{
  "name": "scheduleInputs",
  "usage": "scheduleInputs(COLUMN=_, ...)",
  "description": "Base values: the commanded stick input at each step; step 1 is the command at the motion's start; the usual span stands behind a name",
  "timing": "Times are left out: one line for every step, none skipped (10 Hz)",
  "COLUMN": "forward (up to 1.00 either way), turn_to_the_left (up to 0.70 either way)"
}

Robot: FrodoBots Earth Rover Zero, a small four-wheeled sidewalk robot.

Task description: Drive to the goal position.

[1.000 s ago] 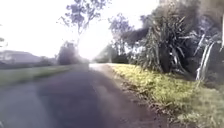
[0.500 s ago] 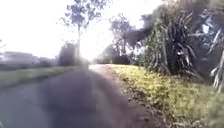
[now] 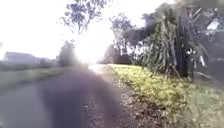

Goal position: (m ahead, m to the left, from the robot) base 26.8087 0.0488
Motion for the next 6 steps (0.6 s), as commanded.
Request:
scheduleInputs(forward=1.0, turn_to_the_left=0.0)
scheduleInputs(forward=1.0, turn_to_the_left=0.0)
scheduleInputs(forward=1.0, turn_to_the_left=0.0)
scheduleInputs(forward=1.0, turn_to_the_left=0.0)
scheduleInputs(forward=1.0, turn_to_the_left=0.0)
scheduleInputs(forward=1.0, turn_to_the_left=0.0)
